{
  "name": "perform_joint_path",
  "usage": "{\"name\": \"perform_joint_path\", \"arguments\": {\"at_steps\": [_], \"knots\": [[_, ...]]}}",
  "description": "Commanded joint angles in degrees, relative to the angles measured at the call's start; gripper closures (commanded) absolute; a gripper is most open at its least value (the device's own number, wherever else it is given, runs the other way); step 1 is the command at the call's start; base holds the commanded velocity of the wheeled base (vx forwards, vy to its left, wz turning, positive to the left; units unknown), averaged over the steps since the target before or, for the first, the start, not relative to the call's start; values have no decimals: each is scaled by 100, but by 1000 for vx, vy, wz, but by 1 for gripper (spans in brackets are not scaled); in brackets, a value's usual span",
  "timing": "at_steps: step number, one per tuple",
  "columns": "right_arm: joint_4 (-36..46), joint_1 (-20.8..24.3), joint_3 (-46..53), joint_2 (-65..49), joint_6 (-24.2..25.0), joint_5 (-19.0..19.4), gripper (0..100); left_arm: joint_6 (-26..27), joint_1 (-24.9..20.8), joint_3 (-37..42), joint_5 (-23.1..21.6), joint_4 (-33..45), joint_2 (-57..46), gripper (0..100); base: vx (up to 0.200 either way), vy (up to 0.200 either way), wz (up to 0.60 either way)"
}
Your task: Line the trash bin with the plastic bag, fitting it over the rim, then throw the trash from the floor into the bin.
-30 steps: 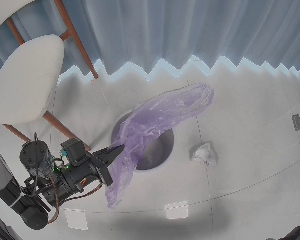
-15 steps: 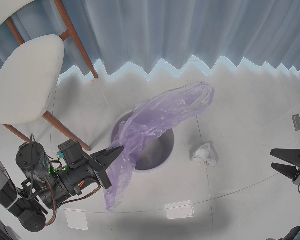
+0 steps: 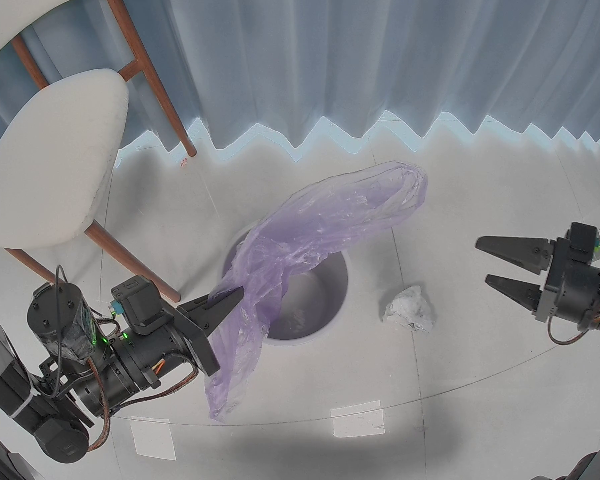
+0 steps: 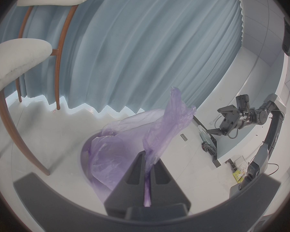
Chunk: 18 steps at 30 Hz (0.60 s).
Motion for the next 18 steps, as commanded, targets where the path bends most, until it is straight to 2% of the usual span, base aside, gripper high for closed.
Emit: {"name": "perform_joint_path", "arguments": {"at_steps": [1,4,11,18], "knots": [[-739,284,-89,1137,104,-21,0,-1,17,6,-4,1,84,100,0,0,0],[-1003,389,-212,1383,201,-29,0,-1,-1,33,-4,-8,84,100,0,0,0],[-1029,548,-687,1690,456,-38,0,-1,-9,33,-4,1,84,100,0,0,0],[-1038,697,-1012,2086,491,-38,0,-1,-9,33,-4,1,93,100,0,0,0]]}}
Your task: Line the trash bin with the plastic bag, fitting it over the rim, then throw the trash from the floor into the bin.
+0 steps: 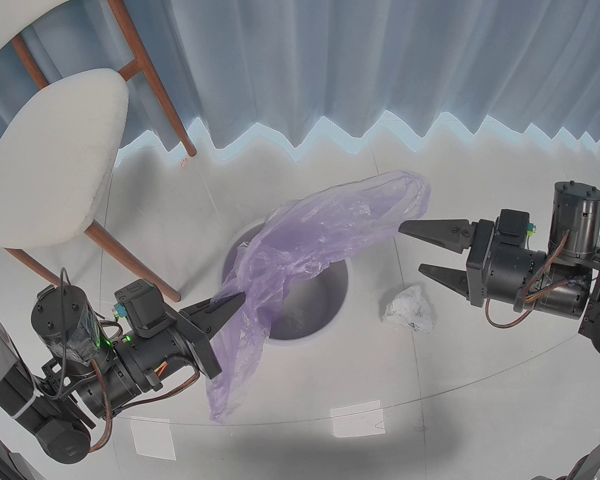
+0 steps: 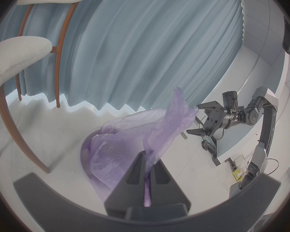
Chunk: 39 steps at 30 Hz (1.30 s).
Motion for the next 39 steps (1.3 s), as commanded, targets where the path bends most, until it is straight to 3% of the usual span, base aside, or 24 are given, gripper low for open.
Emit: {"name": "perform_joint_path", "arguments": {"at_steps": [1,25,26,39], "knots": [[-9,87,-274,368,4,3,0,-3,8,2,1,-1,18,100,0,0,0],[-18,289,-819,755,4,3,0,6,17,-7,1,-10,106,100,0,0,0],[-18,297,-810,755,4,3,100,6,17,-7,1,-10,106,100,0,0,0],[-18,377,-775,746,-48,-111,100,6,25,-24,1,-10,97,100,0,0,0]]}}
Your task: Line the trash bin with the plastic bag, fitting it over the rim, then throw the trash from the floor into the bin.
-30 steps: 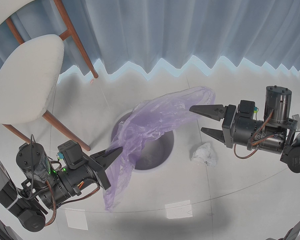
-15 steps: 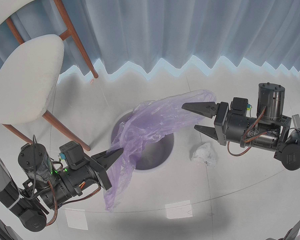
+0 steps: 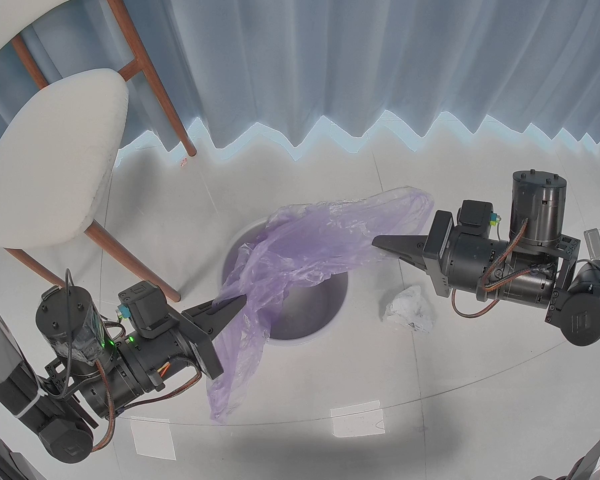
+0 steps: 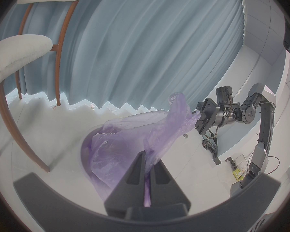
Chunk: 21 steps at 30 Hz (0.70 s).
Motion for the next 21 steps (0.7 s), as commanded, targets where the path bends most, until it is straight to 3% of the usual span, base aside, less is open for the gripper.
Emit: {"name": "perform_joint_path", "arguments": {"at_steps": [1,8,9,12,15,16,17,21], "knots": [[-3,29,4,-36,-44,1,100,-2,7,-11,1,-2,-1,100,0,0,0],[-381,29,92,-54,-431,-16,100,-2,7,156,10,7,-10,100,0,0,0],[-530,29,163,-45,-528,-16,100,-2,-2,270,-17,7,-28,0,0,0,0],[-882,-41,312,69,-1011,-69,100,-46,-81,306,-52,-2,-89,0,0,0,0],[-1304,-296,488,289,-1846,-60,100,-72,-98,262,-61,-2,-212,0,0,0,0],[-1304,-296,488,289,-1846,-60,100,-72,-98,262,-61,-2,-212,0,0,0,0],[-1506,-437,584,412,-2250,-25,100,-186,-107,262,-140,7,-344,0,0,0,0],[-1699,-454,628,526,-2408,-25,100,-476,-186,270,-447,16,-555,0,0,0,0]]}}
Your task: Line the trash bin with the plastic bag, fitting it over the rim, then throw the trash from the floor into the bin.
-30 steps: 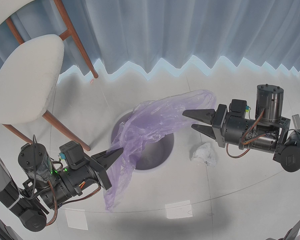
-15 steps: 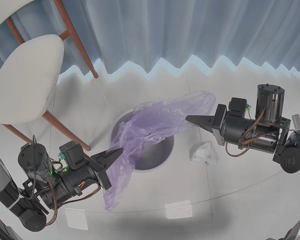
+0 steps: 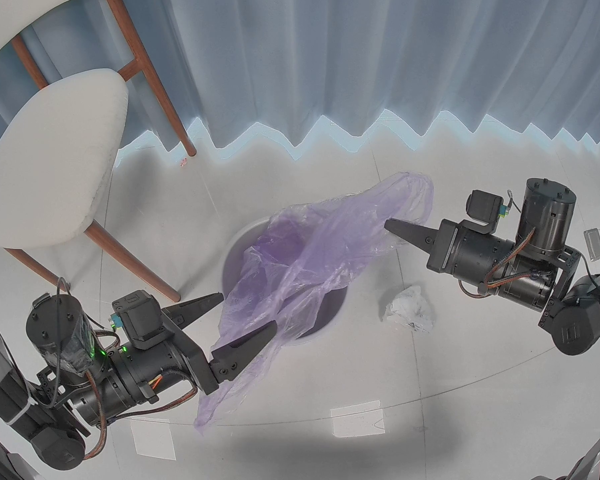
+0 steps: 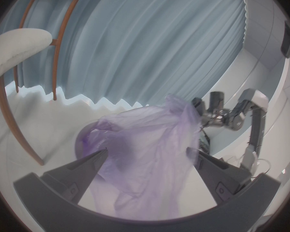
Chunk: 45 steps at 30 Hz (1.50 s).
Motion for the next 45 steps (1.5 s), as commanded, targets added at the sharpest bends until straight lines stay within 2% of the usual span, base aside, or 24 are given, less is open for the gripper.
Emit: {"name": "perform_joint_path", "arguments": {"at_steps": [1,11,24,35,36,45], "knots": [[-184,-165,169,279,-113,28,100,-224,-85,3,-217,10,-346,0,0,0,0],[-193,-104,204,270,-157,115,100,-250,-85,74,-217,10,-108,0,0,0,0],[-184,151,213,217,-148,80,100,-162,-375,293,-199,1,481,0,0,0,0],[-184,160,204,217,-148,80,100,-171,-296,206,-164,-8,815,0,0,0,0],[-184,160,213,217,-148,80,100,-171,-296,188,-164,-8,806,100,0,0,0],[-211,160,257,173,-148,107,100,-224,-41,-102,-173,-8,788,100,0,0,0]]}}
